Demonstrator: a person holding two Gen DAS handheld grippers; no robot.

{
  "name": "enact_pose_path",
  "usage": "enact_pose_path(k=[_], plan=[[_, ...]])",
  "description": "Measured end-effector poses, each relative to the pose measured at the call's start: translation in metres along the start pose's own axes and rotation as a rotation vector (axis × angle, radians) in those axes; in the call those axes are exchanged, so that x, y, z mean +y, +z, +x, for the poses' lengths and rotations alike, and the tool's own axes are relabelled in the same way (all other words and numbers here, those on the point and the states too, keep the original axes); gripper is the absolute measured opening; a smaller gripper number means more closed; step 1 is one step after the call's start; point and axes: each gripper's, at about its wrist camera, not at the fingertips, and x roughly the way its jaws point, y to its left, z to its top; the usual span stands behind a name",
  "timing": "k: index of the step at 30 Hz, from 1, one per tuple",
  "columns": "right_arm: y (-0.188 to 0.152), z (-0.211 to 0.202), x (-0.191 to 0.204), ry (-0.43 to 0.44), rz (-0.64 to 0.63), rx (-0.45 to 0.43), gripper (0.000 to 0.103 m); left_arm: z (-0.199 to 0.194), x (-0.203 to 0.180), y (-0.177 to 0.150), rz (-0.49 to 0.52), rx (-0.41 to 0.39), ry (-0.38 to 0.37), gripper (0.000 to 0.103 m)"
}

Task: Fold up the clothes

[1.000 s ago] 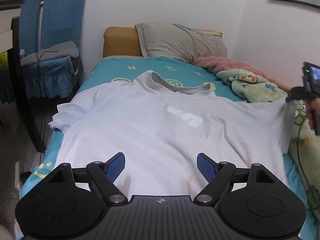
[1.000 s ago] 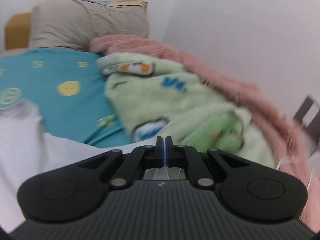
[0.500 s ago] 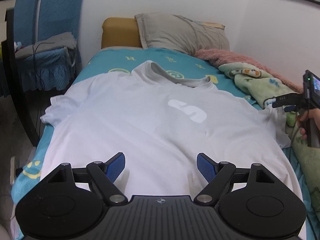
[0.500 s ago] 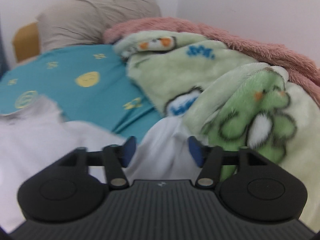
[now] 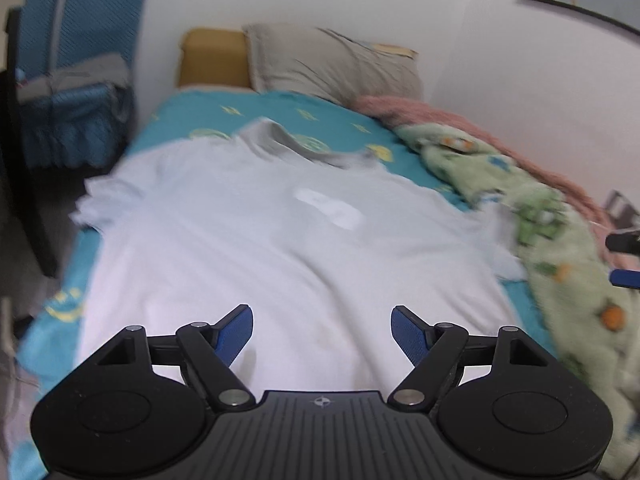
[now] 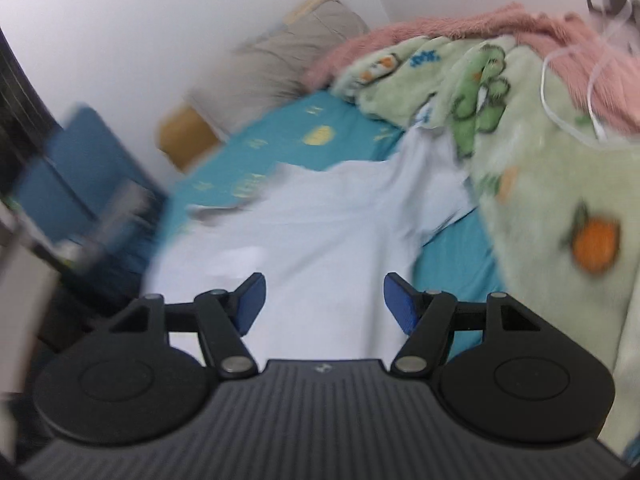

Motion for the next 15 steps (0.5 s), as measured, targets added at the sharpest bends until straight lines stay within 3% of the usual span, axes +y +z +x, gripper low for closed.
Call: enact_pose_path(k=[5, 9, 15], plan=[[-0.019, -0.039, 0.011, 0.101, 0.068, -0.001, 0.069, -0.003, -0.040, -0.026, -0.013, 0.143, -0.206, 0.075], [-0.031, -0.058, 0.021, 0.133, 0.076, -0.017, 0.070, 0.017, -0.071, -0.054, -0.035, 0.287, -0.326, 0.061], [-0.051, -0.070, 0.023, 0.139, 0.106, -0.037, 0.070, 0.051, -0.109, -0.095, 0.004, 0.493, -0.410, 0.047]])
